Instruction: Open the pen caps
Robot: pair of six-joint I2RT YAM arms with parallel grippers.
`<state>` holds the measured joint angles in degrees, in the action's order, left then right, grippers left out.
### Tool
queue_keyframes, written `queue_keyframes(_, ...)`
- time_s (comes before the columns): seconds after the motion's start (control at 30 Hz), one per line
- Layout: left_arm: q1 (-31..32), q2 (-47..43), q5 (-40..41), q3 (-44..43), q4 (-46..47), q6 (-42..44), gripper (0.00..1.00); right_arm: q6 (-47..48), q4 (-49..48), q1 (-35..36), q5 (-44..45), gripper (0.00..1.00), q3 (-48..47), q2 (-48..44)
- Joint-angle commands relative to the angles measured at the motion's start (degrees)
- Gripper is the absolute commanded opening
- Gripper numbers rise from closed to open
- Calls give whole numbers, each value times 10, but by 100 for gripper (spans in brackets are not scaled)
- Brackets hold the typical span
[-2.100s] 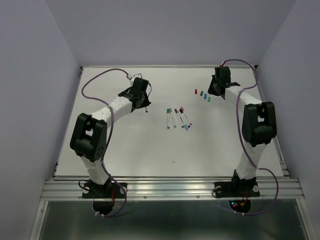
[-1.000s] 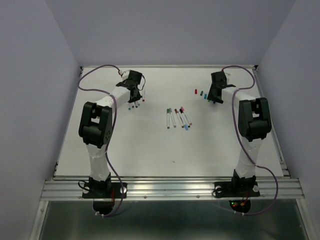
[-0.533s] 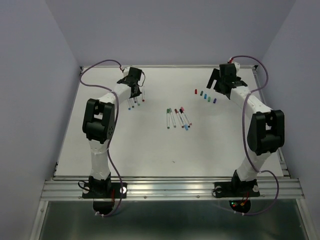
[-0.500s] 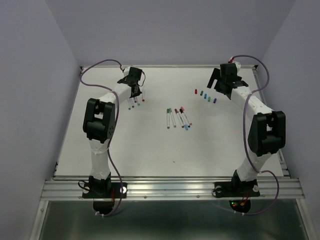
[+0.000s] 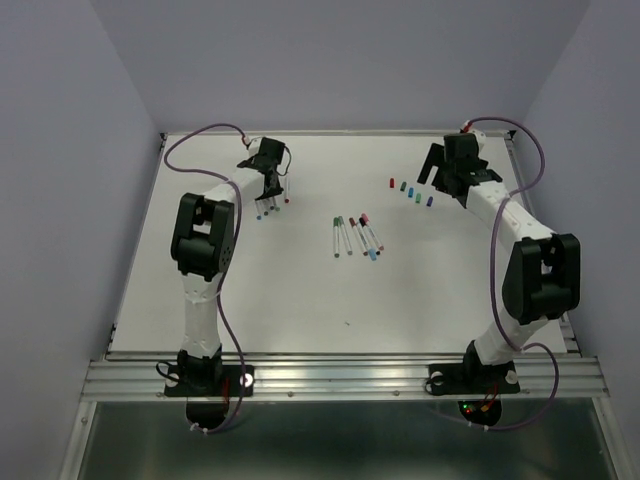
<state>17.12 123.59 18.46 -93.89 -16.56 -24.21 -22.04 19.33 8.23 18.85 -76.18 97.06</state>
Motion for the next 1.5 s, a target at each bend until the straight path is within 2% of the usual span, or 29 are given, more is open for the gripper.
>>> queue_keyframes(0.0, -4, -12, 4, -19, -4, -1, 44, 9, -9, -1, 22, 100, 2, -36)
queue_keyframes(0.13, -4, -26, 3, -12, -8, -2, 49, 10, -9, -1, 21, 100, 2, -39)
queue_keyframes(0.27, -4, -58, -11, -1, -4, -2, 60, 9, -9, -1, 13, 100, 3, -44)
queue_keyframes(0.33, -3, -91, -26, 12, 4, -1, 71, 8, -9, -1, 7, 100, 5, -49)
queue_keyframes(0.37, -3, -105, -35, 28, 9, 0, 84, 6, -10, -1, 5, 100, 7, -52)
queue_keyframes(0.47, 4, -162, -81, 78, 42, 9, 99, 2, -9, -1, 0, 100, 16, -64)
queue_keyframes(0.57, 14, -208, -138, 116, 70, 21, 99, -2, -9, -1, 0, 100, 24, -75)
queue_keyframes(0.8, 95, -252, -156, 193, 68, 30, 99, 0, -9, -1, -1, 100, 37, -87)
queue_keyframes(0.87, 127, -247, -149, 195, 58, 29, 99, 1, -9, -1, -2, 100, 36, -87)
queue_keyframes(1.17, 193, -190, -115, 162, 7, 31, 99, 3, -9, -1, 0, 100, 44, -89)
queue_keyframes(1.47, 216, -138, -102, 134, -24, 30, 99, 8, -10, -1, 10, 100, 46, -87)
